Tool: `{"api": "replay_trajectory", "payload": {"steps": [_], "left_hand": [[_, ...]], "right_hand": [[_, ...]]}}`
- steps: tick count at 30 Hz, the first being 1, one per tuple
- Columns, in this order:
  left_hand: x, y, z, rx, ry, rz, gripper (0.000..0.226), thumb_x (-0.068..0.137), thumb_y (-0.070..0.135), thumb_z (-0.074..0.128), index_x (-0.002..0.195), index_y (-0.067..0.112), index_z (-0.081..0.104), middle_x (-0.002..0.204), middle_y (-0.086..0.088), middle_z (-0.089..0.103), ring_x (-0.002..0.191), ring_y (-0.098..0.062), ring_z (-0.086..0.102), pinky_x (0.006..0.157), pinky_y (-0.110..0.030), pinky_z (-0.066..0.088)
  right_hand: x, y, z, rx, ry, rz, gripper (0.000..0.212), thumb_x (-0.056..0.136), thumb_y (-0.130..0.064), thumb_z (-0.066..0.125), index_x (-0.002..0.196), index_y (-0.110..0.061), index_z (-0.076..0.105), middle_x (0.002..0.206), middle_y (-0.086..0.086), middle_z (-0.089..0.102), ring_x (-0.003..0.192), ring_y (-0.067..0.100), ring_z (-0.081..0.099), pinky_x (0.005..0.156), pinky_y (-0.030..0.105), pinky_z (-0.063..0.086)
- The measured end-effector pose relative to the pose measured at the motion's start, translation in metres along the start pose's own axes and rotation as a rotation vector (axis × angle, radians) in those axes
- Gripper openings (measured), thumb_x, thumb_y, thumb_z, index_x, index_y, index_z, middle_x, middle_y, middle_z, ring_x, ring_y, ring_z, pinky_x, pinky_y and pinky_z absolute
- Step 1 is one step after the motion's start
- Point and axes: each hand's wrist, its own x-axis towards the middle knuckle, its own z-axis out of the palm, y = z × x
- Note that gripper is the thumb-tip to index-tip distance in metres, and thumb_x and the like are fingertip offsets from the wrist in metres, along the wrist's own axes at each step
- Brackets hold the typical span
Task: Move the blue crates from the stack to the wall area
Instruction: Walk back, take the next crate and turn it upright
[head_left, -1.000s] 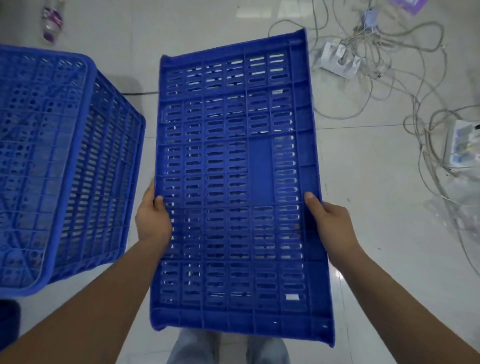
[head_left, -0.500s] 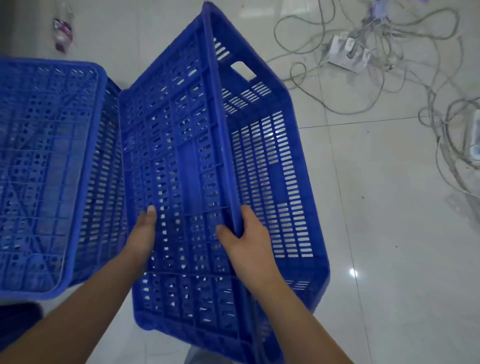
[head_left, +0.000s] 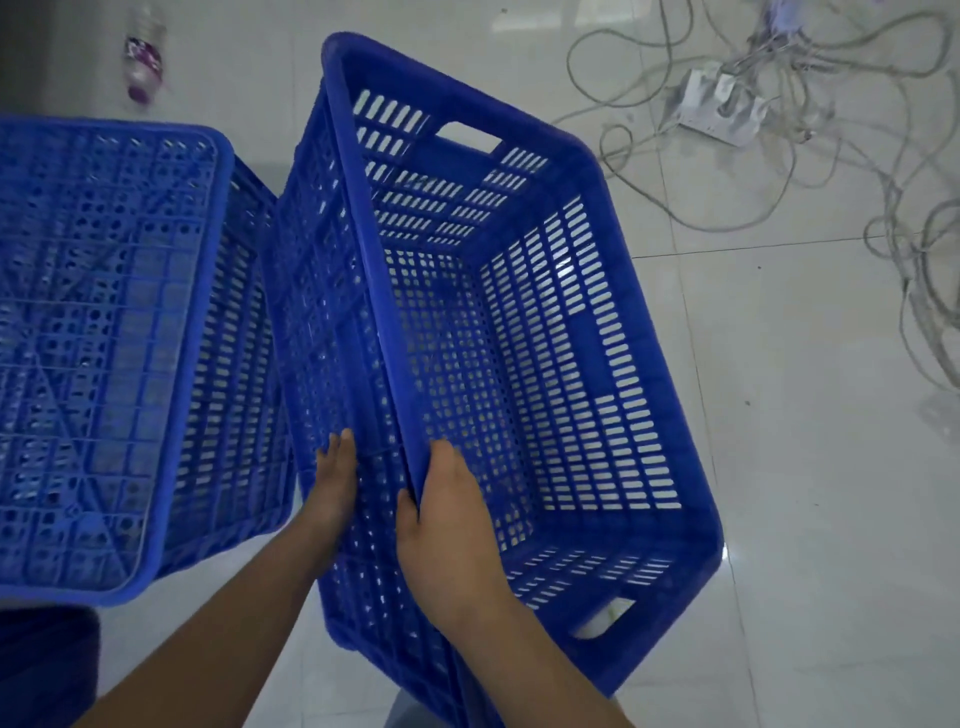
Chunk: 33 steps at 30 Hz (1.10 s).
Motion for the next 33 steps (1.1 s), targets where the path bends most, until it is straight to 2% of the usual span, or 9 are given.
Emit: {"api": "replay_trajectory", "payload": {"steps": [2,6,8,10,14,18,24,29,33], "left_hand": [[0.009,-0.004,0.006,-0.014,-0.042,-0.078,0.086,0.083,0.076,0.023,0.153,0.025,0.022,0.159,0.005,0.023,0.144,-0.02,0.028,0.119,-0.043,0.023],[0.009,0.002,0.027,-0.164,-0.121,-0.089,0.055,0.096,0.057,0.03,0.122,0.019,0.06,0.128,-0.005,0.061,0.104,-0.021,0.058,0.102,-0.039,0.046],[0.003,0.011,0.038,-0.353,-0.174,-0.085,0.049,0.095,0.057,0.032,0.1,0.02,0.064,0.106,-0.006,0.066,0.089,-0.021,0.06,0.08,-0.036,0.056],[0.002,0.016,0.045,-0.492,-0.204,-0.097,0.054,0.093,0.061,0.032,0.104,0.019,0.063,0.106,-0.008,0.065,0.096,-0.024,0.06,0.079,-0.038,0.056],[0.005,0.019,0.045,-0.662,-0.208,-0.129,0.066,0.091,0.066,0.023,0.126,0.021,0.057,0.126,-0.006,0.063,0.114,-0.026,0.06,0.084,-0.041,0.054],[0.004,0.015,0.046,-0.602,-0.203,-0.133,0.057,0.093,0.059,0.033,0.134,0.023,0.052,0.126,-0.002,0.064,0.106,-0.023,0.064,0.076,-0.038,0.059],[0.008,0.003,0.042,-0.456,-0.175,-0.174,0.044,0.097,0.038,0.047,0.136,0.018,0.048,0.131,-0.004,0.06,0.112,-0.024,0.061,0.081,-0.034,0.054],[0.022,0.02,0.039,-0.004,0.097,0.075,0.063,0.092,0.022,0.058,0.145,0.012,0.025,0.145,-0.009,0.042,0.124,-0.025,0.048,0.104,-0.039,0.041],[0.048,0.054,0.017,1.35,0.317,0.469,0.1,0.091,0.036,0.055,0.148,0.016,-0.025,0.159,-0.01,-0.023,0.148,-0.03,-0.017,0.12,-0.043,0.007]], "right_hand": [[0.002,0.006,0.002,-0.112,-0.015,-0.017,0.027,0.098,-0.012,0.04,0.124,-0.01,0.039,0.128,0.006,0.045,0.118,0.02,0.044,0.106,0.03,0.035],[0.005,0.034,0.012,-0.287,-0.102,0.048,0.031,0.089,-0.003,0.047,0.12,-0.006,0.043,0.126,0.011,0.047,0.116,0.027,0.046,0.101,0.03,0.033],[0.007,0.056,0.023,-0.396,-0.023,0.069,0.041,0.071,0.001,0.063,0.108,-0.007,0.047,0.11,0.013,0.059,0.1,0.029,0.059,0.09,0.026,0.037],[0.008,0.072,0.025,-0.468,0.035,0.097,0.056,0.05,-0.005,0.078,0.097,-0.012,0.05,0.093,0.007,0.066,0.081,0.023,0.066,0.08,0.025,0.042],[0.003,0.101,0.024,-0.579,-0.078,0.178,0.06,0.058,-0.008,0.08,0.112,-0.005,0.056,0.108,0.011,0.062,0.098,0.028,0.063,0.081,0.031,0.054],[0.001,0.126,0.027,-0.629,-0.281,0.264,0.056,0.091,-0.005,0.049,0.142,-0.01,0.027,0.141,0.01,0.037,0.129,0.027,0.038,0.103,0.033,0.04],[0.003,0.15,0.034,-0.604,-0.318,0.272,0.048,0.096,-0.013,0.043,0.142,-0.013,0.028,0.144,0.008,0.033,0.131,0.025,0.036,0.104,0.033,0.04],[-0.002,0.165,0.025,-0.647,-0.365,0.184,0.058,0.095,-0.041,0.044,0.143,-0.012,0.029,0.144,0.007,0.036,0.13,0.025,0.04,0.102,0.038,0.043],[-0.013,0.182,0.013,-0.694,-0.493,0.165,0.065,0.098,-0.046,0.03,0.153,-0.016,0.01,0.153,0.004,0.028,0.135,0.024,0.035,0.105,0.04,0.039]]}}
